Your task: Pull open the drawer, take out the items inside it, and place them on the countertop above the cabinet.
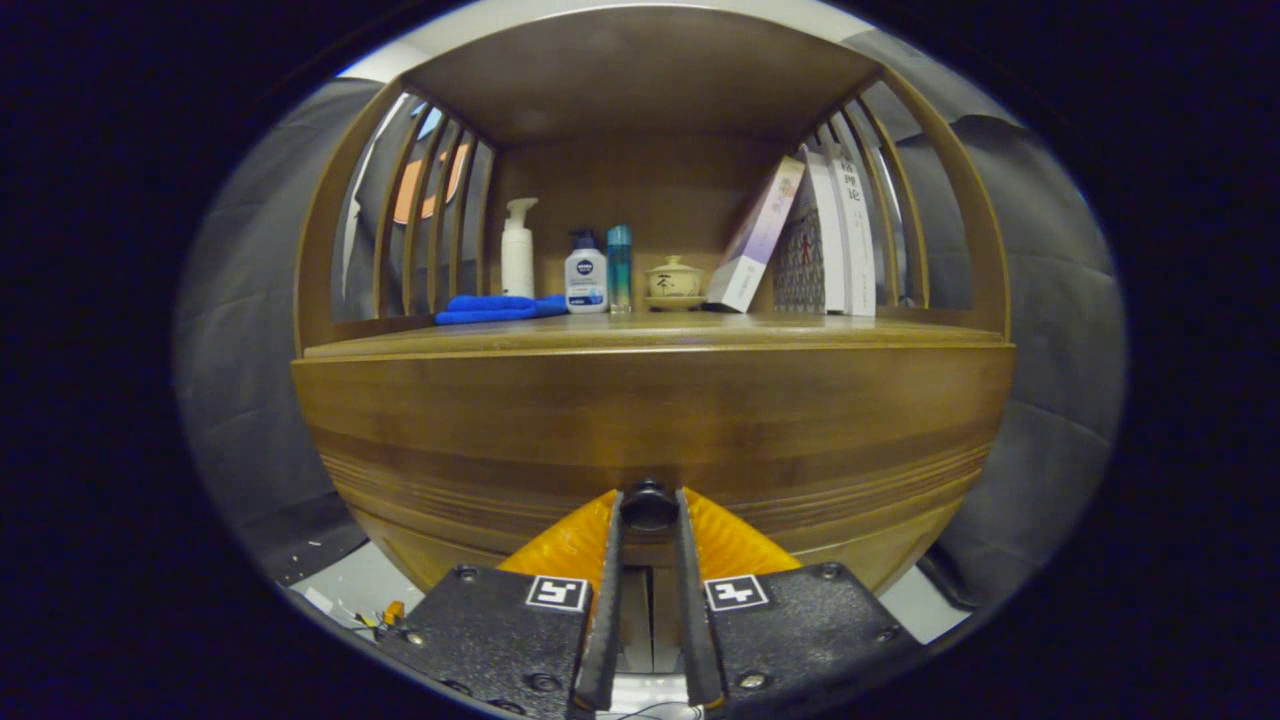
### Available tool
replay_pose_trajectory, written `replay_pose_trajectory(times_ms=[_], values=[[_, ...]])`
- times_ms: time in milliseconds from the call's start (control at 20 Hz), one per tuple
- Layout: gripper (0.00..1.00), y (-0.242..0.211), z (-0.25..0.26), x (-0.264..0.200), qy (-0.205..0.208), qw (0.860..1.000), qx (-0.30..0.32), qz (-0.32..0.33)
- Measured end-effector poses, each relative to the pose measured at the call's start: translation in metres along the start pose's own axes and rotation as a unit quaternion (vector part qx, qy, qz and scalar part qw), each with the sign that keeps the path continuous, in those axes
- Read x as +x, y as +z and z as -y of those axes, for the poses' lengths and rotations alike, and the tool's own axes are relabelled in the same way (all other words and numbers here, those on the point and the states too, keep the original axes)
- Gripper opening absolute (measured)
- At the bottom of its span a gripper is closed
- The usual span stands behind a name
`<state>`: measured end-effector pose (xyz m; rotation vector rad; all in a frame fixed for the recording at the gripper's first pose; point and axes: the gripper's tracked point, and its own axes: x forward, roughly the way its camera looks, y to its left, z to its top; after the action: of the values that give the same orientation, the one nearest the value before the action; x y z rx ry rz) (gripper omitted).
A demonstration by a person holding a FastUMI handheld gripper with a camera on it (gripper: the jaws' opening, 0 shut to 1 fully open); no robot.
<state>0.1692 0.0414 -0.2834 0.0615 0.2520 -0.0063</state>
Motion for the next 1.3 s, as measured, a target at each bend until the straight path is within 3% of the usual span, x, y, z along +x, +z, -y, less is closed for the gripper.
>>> replay_pose_trajectory(times_ms=[200,700,1300], values=[[0.23,0.000,0.000,0.000,-0.006,1.000,-0.004,0.004],[0.22,-0.001,0.000,-0.009,0.000,1.000,-0.008,-0.007],[0.22,-0.022,0.005,-0.095,0.007,1.000,-0.005,-0.022]])
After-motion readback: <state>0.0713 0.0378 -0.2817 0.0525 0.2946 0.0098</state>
